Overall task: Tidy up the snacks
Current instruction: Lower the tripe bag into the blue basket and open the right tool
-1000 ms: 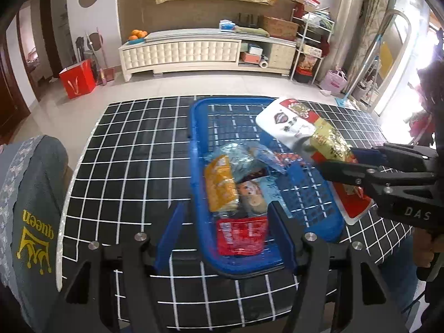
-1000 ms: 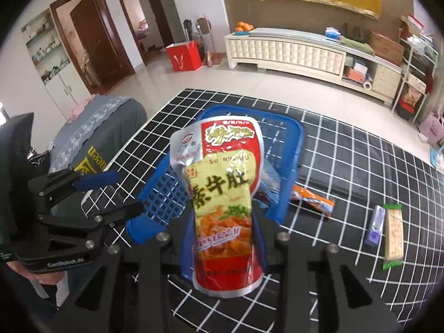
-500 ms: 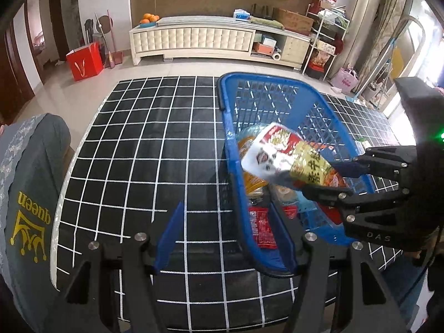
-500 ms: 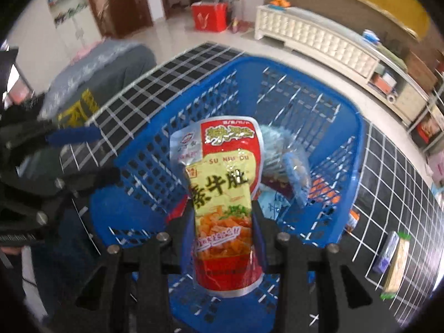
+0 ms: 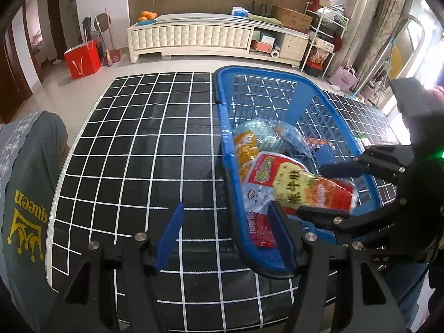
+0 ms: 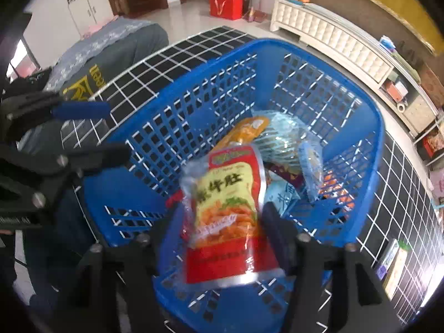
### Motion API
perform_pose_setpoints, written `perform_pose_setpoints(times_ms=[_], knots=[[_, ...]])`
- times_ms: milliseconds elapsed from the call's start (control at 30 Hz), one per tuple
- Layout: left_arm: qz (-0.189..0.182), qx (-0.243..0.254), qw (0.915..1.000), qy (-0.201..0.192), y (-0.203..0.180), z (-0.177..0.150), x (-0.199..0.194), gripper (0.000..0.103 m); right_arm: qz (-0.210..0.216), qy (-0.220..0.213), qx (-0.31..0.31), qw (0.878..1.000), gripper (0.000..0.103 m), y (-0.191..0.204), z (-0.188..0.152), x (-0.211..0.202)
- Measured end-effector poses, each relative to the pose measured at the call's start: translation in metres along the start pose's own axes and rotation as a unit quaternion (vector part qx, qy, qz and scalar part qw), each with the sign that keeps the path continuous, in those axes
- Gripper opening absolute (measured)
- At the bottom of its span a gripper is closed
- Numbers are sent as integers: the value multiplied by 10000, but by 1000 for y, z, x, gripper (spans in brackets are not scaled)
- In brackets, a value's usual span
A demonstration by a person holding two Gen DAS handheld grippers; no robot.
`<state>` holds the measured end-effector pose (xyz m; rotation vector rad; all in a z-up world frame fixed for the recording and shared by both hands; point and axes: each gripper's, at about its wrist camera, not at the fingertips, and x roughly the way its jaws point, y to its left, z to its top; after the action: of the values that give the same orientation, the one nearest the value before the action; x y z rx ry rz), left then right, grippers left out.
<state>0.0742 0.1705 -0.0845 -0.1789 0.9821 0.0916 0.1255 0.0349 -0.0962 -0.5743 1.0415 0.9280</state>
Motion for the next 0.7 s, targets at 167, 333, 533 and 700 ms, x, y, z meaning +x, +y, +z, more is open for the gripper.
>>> perform_pose_setpoints(times_ms=[167,333,533,700], knots=[[-10,58,10000,-60,-9,-3,-10,61,-30,-221,232,9995,70,-10,-4,-20],[-33,190,9997,-149,-26,-1,-22,61,-18,-497,633,9968,71,-25,-17,-49],[-77,481,9984,-297,-55,2,-36,61,-198,-792,957,9921,71,-39,-39,-85],[-206,654,9967,-445,-89,10,-46,67,-334,-962,1203,9875,71,-52,-59,-109]])
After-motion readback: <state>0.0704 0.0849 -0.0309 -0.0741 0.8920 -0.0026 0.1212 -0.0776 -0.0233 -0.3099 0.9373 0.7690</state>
